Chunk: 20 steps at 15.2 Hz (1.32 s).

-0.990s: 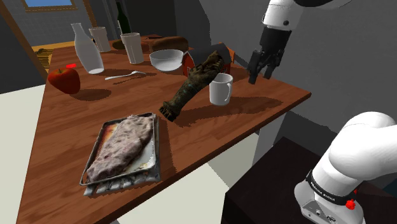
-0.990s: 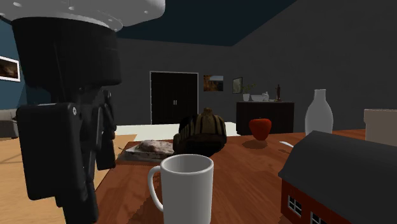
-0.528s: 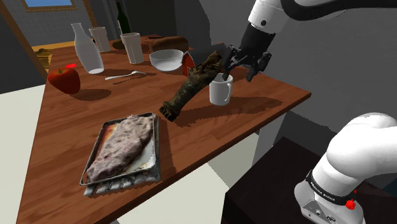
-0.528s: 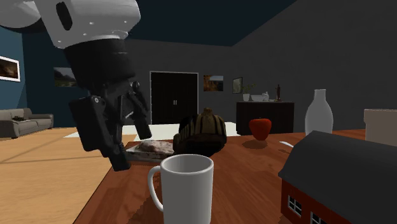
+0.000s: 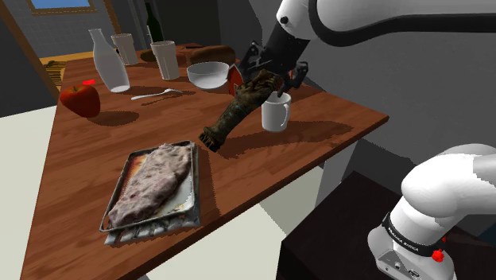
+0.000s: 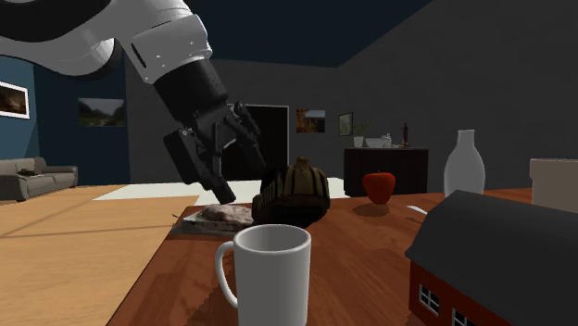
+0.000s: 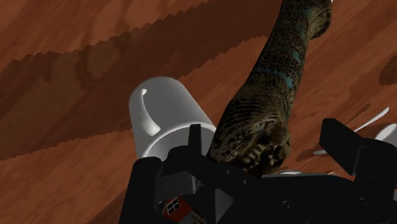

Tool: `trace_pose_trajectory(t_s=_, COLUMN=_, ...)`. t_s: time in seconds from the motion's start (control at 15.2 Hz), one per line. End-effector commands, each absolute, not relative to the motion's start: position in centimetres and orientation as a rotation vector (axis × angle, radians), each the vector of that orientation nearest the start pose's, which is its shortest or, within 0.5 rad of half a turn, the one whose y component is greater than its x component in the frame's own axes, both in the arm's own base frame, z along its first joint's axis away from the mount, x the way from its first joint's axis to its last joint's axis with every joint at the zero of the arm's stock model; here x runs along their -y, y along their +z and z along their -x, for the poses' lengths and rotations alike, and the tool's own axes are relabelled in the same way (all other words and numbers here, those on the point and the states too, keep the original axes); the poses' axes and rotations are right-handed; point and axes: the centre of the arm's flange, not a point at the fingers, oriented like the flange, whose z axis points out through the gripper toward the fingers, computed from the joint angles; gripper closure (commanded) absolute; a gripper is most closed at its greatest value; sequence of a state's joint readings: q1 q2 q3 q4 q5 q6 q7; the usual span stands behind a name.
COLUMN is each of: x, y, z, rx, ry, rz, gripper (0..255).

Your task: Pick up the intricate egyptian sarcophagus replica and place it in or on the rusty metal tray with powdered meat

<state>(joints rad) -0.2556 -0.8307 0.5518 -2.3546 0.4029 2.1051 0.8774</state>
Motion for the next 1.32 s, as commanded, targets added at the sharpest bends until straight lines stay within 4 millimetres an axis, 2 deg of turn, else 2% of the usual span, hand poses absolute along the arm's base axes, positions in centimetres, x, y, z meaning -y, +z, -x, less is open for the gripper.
trace_pose_trajectory(t_s=0.0, x=-18.8, y=60.3, z=-34.3, rx=-1.059, ry=-0.643, rz=2.615, gripper=0)
trace_pose_trajectory(t_s=0.33, x=-19.0, y=58.2, z=-35.5, rx=-1.059, ry=-0.643, rz=2.615, gripper=0)
trace_pose_trajectory(t_s=0.86, x=-19.0, y=58.2, z=-35.5, rx=-1.059, ry=-0.643, rz=2.615, gripper=0)
trace_pose_trajectory(t_s=0.92, x=-19.0, y=58.2, z=-35.5, rx=-1.059, ry=-0.643, rz=2.615, gripper=255)
trace_pose_trajectory(t_s=1.25, x=-19.0, y=58.2, z=-35.5, rx=-1.059, ry=-0.643, rz=2.615, gripper=255)
